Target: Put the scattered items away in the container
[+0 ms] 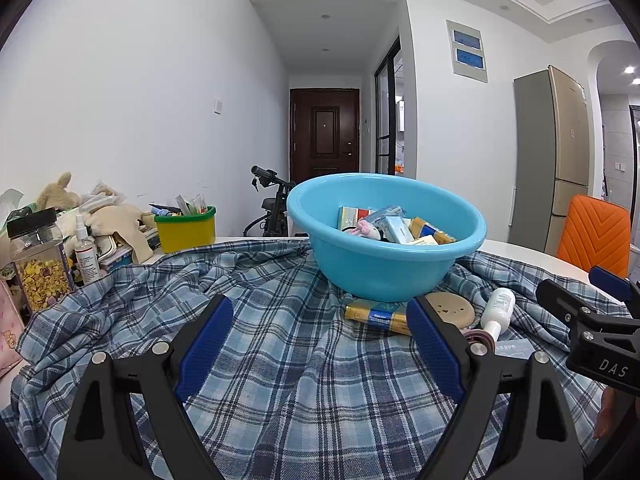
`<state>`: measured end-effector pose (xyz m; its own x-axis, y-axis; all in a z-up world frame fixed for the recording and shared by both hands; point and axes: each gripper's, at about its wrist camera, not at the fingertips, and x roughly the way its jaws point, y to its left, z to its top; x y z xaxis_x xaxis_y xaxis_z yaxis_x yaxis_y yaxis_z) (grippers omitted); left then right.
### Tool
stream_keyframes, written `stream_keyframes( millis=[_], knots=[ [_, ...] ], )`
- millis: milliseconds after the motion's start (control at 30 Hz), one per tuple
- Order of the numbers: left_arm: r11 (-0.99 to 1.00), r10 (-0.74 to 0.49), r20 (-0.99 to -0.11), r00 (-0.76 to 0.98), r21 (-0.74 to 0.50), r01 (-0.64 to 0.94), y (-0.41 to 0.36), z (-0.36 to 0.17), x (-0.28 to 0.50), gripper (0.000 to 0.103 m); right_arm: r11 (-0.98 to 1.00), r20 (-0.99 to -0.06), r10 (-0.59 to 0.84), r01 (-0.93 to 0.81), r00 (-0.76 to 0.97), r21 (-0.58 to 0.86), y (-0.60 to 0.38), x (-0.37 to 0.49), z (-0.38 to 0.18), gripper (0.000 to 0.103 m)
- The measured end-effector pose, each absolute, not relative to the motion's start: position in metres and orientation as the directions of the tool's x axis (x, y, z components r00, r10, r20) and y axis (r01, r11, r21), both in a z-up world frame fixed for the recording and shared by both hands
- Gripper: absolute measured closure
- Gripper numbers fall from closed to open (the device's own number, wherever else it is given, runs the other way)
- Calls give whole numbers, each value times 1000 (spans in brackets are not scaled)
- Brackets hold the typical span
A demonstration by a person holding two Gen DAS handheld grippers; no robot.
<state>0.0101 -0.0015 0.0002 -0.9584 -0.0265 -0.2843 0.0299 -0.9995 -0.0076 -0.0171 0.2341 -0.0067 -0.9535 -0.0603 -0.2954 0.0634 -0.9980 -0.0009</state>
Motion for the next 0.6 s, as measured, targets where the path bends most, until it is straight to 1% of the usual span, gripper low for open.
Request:
stream_keyframes(
  millis=[267,400,500,600],
  knots=[
    [-999,-30,-291,-956,-3,32,0,0,9,13,-998,-301,-57,61,-952,-6,233,-18,-7,1],
    [-1000,-7,-359,-933,25,-3,8,-4,-5,13,-997,-315,-64,72,-947,-14,231,-20,-8,1],
    [-998,15,-412,-911,50,-39,15,-7,-15,13,-997,-341,-68,78,-938,-14,230,-26,-10,1],
    [-994,52,-443,-895,61,-88,21,-11,-20,13,-996,-370,-73,84,-926,-13,229,-31,-12,1]
  ],
)
